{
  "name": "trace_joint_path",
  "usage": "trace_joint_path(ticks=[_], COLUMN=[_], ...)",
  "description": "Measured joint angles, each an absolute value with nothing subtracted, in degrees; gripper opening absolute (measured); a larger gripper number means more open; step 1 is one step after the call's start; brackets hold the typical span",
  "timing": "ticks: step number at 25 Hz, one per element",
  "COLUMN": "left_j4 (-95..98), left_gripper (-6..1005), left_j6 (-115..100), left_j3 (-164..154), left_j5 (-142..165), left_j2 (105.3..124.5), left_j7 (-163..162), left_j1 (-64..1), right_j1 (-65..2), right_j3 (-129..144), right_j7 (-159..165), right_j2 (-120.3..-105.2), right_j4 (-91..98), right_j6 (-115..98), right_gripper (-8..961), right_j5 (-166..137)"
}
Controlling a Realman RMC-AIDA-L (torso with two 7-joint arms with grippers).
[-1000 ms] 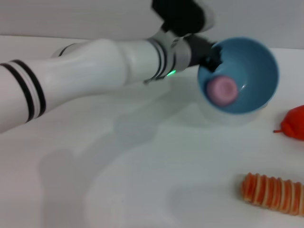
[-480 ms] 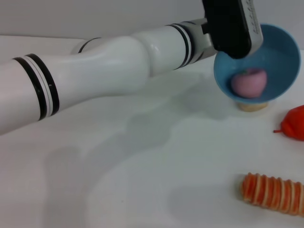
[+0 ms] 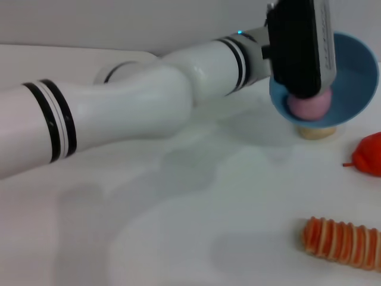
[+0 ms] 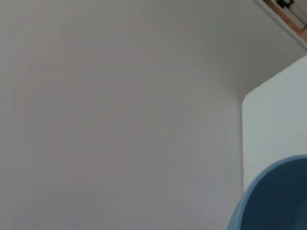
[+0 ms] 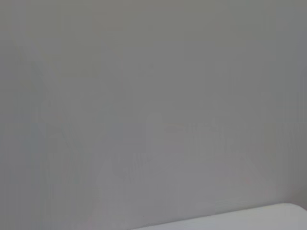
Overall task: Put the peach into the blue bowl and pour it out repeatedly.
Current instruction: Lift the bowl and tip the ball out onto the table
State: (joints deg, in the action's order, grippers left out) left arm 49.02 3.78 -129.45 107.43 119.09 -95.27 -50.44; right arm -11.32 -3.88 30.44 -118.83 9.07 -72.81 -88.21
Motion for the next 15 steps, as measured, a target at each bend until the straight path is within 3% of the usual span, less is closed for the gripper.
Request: trace_joint_path(ticks=[8,15], left_j4=[49.6,49.9], left_gripper=[-1,0], left_j6=[17.4,20.2], left_j3=[-138.3,-141.1], left_j5=[119.2,127.2], left_j2=[119.09,119.08], left_j7=[-94.5,-94.5], left_j1=[-47.8,-45.7], right_j1=[-12.4,-13.2], right_j3=[-4.7,-4.9], right_j7=[29.3,29.2], right_j2=[-118.86,-118.80], right_j4=[7.4,6.9], right_j6=[-72.9,-72.9], right_gripper=[701,689], right_j5=[-87.5,-87.4])
